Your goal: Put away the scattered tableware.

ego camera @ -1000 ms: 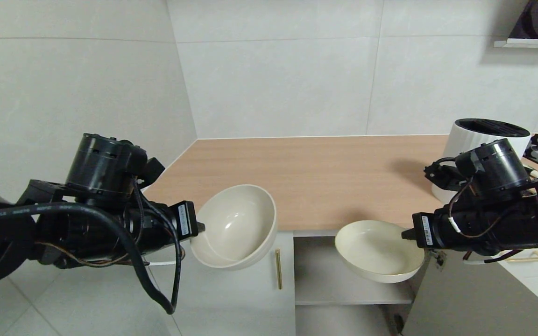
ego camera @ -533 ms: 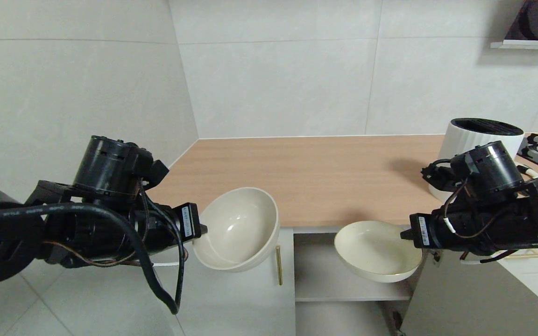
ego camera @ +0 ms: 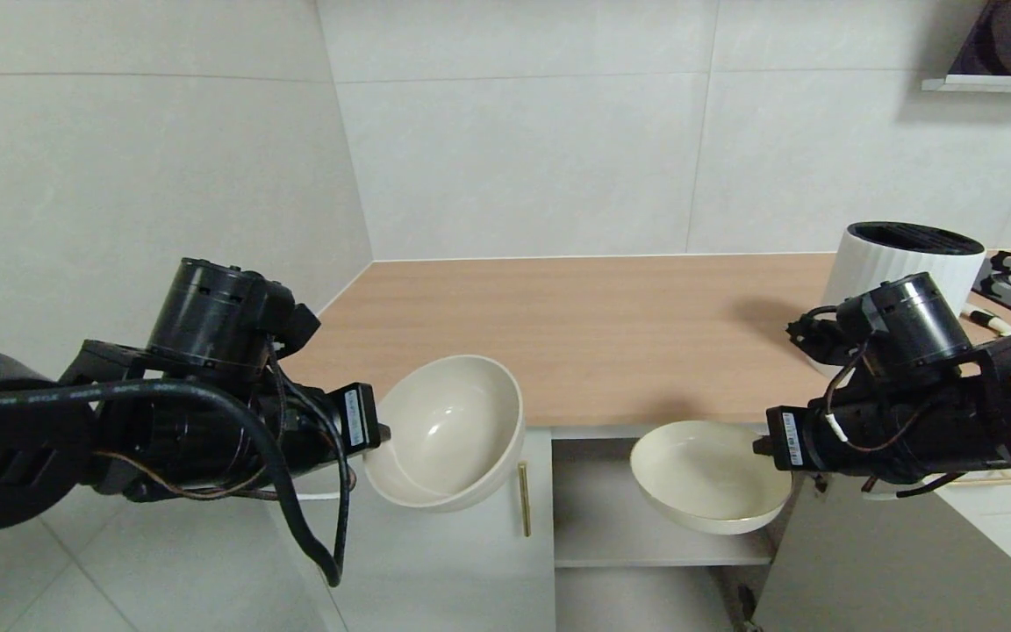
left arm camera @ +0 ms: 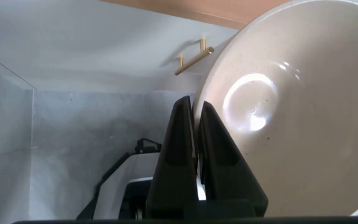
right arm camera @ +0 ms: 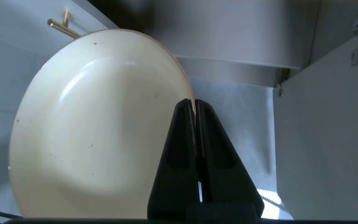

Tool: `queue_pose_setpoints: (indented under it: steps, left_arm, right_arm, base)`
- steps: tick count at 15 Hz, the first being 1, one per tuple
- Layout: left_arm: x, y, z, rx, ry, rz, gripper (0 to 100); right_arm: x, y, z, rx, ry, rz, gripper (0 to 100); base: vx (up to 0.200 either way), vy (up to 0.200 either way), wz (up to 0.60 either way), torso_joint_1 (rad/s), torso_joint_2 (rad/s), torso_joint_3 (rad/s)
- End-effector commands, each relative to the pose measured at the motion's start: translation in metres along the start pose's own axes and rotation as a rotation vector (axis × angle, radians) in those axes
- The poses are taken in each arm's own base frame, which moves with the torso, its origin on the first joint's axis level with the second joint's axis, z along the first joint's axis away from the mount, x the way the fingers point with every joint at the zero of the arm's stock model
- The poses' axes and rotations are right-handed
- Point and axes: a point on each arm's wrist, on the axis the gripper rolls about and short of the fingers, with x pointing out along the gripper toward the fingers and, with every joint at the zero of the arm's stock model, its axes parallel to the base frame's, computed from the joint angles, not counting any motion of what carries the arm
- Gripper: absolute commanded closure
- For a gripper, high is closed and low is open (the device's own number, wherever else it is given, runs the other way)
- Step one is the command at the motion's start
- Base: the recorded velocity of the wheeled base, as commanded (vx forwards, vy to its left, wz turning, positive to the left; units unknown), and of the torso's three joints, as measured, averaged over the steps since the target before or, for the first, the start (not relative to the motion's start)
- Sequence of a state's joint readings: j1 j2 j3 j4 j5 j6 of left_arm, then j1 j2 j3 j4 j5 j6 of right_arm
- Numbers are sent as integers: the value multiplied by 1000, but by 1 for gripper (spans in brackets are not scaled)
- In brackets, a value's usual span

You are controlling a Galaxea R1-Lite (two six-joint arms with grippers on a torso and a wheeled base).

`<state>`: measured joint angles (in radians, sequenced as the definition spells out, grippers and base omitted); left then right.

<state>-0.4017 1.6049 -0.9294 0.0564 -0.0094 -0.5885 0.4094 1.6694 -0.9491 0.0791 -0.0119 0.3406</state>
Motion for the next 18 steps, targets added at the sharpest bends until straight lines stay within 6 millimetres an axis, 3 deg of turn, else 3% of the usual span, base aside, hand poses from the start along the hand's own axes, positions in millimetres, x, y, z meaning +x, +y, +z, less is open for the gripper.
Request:
queue_pose_setpoints:
  steps: [1, 18]
  left_arm:
    - [2, 0, 0, 0, 5, 3, 100]
    - [2, 0, 0, 0, 5, 3, 100]
  right_arm:
    - [2, 0, 0, 0, 5, -4, 100]
    - [7, 0, -1, -1, 18, -8, 100]
  base:
    - [0, 0, 0, 0, 0, 0]
    - [0, 0, 0, -159, 436, 270]
